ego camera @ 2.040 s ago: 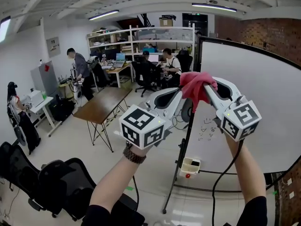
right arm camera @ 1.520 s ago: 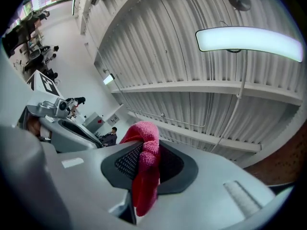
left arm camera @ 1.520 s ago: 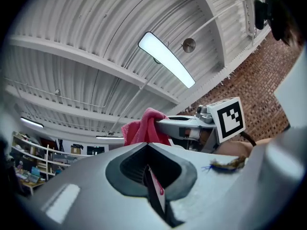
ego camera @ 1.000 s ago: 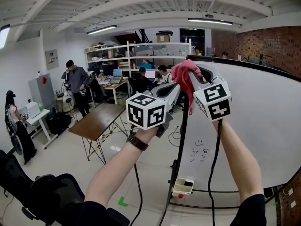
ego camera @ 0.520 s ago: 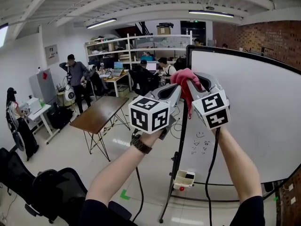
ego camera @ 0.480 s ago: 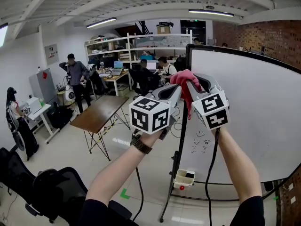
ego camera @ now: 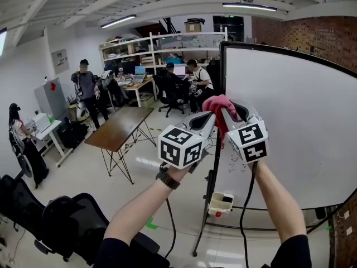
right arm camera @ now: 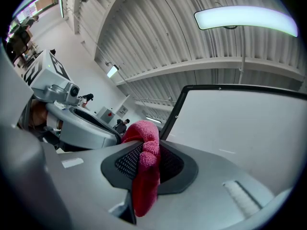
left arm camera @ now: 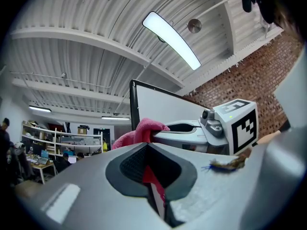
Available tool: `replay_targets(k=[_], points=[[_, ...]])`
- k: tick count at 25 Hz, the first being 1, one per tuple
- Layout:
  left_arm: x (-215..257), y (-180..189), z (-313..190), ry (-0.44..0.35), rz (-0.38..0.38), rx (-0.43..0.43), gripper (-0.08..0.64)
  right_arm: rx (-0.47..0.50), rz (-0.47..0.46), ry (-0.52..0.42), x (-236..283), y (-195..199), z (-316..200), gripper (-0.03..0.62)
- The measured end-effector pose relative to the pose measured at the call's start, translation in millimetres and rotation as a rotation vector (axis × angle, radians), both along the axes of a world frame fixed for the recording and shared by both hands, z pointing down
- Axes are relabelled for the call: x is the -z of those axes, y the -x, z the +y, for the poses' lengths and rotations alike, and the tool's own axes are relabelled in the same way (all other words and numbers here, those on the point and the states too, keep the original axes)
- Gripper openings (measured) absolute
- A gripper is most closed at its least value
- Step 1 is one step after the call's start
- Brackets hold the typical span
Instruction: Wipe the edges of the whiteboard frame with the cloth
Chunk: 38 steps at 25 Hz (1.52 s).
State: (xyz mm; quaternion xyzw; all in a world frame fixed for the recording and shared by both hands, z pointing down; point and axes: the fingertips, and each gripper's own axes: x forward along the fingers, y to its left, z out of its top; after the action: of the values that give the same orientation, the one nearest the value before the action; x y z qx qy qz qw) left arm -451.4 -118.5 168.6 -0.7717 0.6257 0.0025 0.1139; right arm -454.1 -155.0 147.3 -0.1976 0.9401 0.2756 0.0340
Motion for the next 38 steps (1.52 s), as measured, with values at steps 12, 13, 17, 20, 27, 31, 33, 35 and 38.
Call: replay_targets(k=[12, 13, 17, 20, 27, 31, 33, 35, 38], points=[[-67, 6, -2, 0.084, 0.04, -0.003, 0.002, 0.005, -0.002, 0.101, -68, -4, 3, 0.071], [-73, 6, -1, 0.084, 0.058, -0.002, 0.002, 0.002, -0.003, 0.11, -75, -5, 3, 0.071], [-98, -6, -1, 0.085, 0.111, 0.006, 0.002, -0.009, 0.017, 0.117, -105, -19, 1, 0.071], [-124, -17, -3, 0.097, 0.12, 0.008, 0.002, -0.004, 0.036, 0.137, -134, -25, -1, 0.072], [-171, -9, -3, 0.157, 0.166, 0.034, 0.002, -0.007, 0.085, 0.188, -192, -21, -6, 0.075], [-204, -2, -3, 0.216, 0.183, 0.058, 0.002, -0.002, 0.14, 0.196, -225, -17, -3, 0.075], [-217, 4, 0, 0.238, 0.189, 0.063, 0.002, -0.008, 0.156, 0.192, -240, -12, -1, 0.078], [-232, 12, 5, 0.257, 0.198, 0.068, 0.002, -0.018, 0.179, 0.179, -258, -4, 2, 0.08], [-246, 17, 3, 0.281, 0.23, 0.07, 0.002, -0.029, 0.24, 0.178, -282, 2, -2, 0.081]])
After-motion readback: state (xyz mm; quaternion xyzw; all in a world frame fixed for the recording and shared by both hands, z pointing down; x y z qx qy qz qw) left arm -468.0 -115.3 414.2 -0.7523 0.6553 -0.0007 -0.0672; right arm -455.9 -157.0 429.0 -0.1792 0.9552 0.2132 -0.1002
